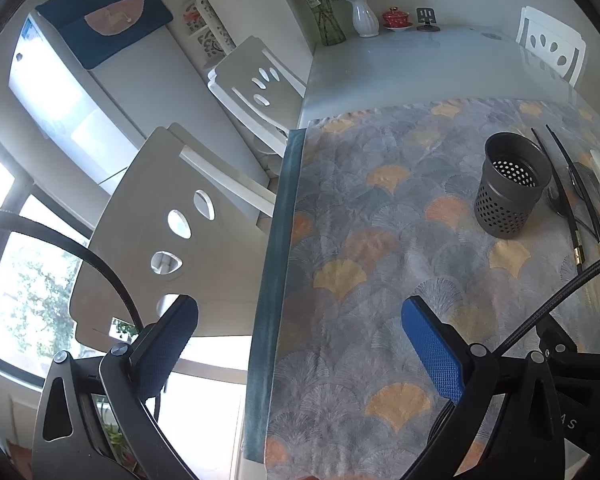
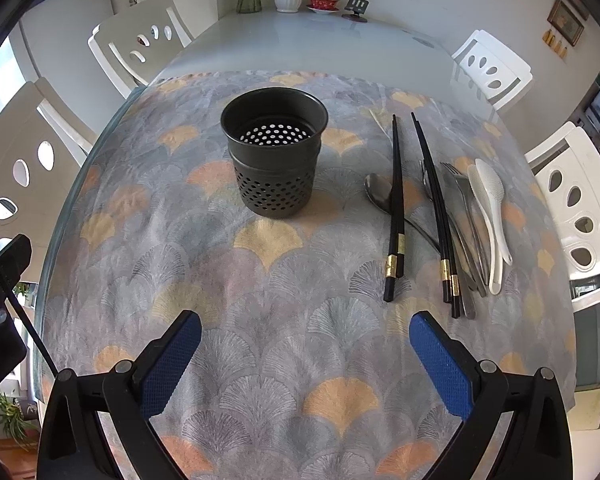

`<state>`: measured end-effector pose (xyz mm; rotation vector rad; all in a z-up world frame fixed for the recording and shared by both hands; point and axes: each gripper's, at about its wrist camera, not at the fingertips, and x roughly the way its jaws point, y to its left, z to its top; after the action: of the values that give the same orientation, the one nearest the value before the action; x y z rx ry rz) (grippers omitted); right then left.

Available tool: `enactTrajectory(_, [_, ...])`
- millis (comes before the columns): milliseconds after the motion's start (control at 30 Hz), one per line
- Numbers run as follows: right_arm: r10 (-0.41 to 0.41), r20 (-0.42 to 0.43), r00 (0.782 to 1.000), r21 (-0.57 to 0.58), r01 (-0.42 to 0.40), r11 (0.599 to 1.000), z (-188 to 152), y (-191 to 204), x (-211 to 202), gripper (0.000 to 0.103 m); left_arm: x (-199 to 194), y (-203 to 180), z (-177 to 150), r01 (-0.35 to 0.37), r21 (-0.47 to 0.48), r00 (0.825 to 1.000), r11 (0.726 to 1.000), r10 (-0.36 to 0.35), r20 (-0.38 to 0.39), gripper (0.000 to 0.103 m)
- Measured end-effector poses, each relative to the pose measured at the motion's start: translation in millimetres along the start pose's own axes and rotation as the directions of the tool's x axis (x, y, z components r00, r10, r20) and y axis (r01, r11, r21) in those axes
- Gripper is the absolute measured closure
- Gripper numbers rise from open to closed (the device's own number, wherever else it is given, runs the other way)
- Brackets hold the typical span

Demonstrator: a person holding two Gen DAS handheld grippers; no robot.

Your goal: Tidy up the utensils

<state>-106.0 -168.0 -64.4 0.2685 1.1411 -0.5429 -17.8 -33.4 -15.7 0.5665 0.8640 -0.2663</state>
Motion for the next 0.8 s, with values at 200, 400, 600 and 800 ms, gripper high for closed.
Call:
enactTrajectory(200, [-0.006,0.003,1.000,0.015,0.006,1.000,-1,-8,-1,0.000,-3,-4,2,0.028,-0.001,1.000,1.000,-0.028,0.011,0.001])
enactTrajectory(400, [-0.051,0.024,0.998,0.037,0.050,0.998,-1,-28,-7,0.000,1,-12,6,0.136,-0.021,0.991,0.990,-0.136,-0.009,0.001])
enactTrajectory(600, [-0.101,0.001,0.995,0.073,0.101,0.992,-3,-62,-8,0.000,7,-33,22,0.345,-0.051,0.939,0.937,-0.344,0.025,0.005])
enactTrajectory(800, [-0.121,-0.007,0.993,0.068,0.121,0.990,1,-95,-3,0.000,30,-56,33,0.563,-0.180,0.826,0.807,-0.558,0.083,0.005])
